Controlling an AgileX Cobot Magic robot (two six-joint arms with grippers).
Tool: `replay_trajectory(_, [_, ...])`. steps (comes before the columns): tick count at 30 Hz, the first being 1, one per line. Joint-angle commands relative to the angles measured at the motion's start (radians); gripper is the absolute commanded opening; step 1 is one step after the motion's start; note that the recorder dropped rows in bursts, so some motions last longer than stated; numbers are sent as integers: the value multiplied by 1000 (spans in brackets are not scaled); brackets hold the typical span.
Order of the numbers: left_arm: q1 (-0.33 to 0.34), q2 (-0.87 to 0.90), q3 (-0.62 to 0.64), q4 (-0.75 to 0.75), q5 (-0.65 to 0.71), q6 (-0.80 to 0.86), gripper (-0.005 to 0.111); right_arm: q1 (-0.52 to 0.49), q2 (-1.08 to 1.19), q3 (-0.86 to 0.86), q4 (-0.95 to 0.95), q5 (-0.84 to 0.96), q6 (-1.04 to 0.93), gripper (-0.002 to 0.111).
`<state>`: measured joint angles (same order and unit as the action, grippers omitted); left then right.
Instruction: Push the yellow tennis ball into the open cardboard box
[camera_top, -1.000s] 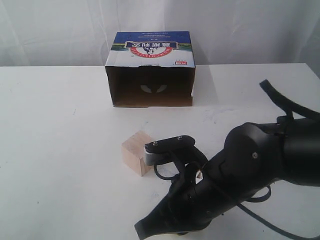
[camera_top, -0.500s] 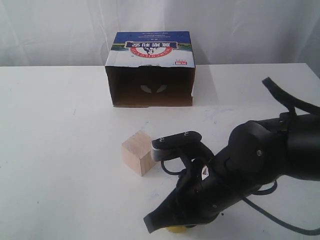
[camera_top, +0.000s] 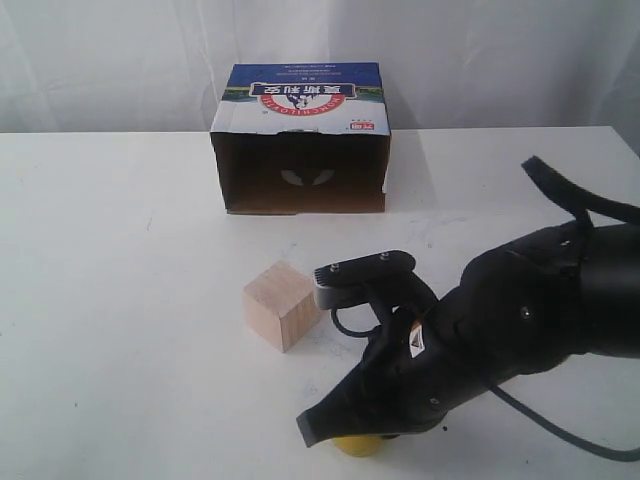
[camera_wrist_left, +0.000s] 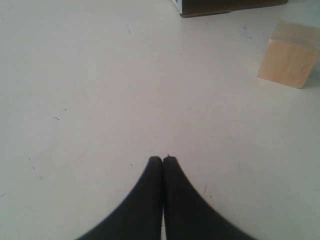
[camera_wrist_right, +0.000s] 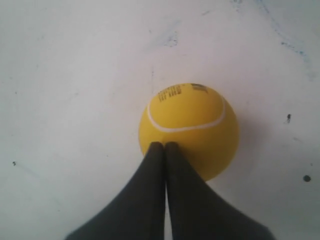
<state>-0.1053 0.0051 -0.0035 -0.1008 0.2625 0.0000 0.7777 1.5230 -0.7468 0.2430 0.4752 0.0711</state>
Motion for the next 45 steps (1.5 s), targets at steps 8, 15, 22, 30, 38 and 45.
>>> replay_trajectory(8, [-8,-5,3,-11,-1,-29,0,-11,4,2,-116,-38,95,0])
replay_trajectory(15, [-8,-5,3,-11,-1,-29,0,-22,4,1,-236,-63,223,0])
replay_trajectory(22, [-8,-5,3,-15,-1,-29,0,-71,1,-24,-320,-65,295,0])
replay_trajectory(30, [-8,-5,3,-22,-1,-29,0,-71,-43,-146,-375,2,303,0])
replay_trajectory(38, [-8,-5,3,-28,-1,-29,0,2,-159,-101,-299,230,353,0])
replay_trajectory(45, [-8,-5,3,-28,-1,-28,0,41,-147,-30,-269,109,353,0])
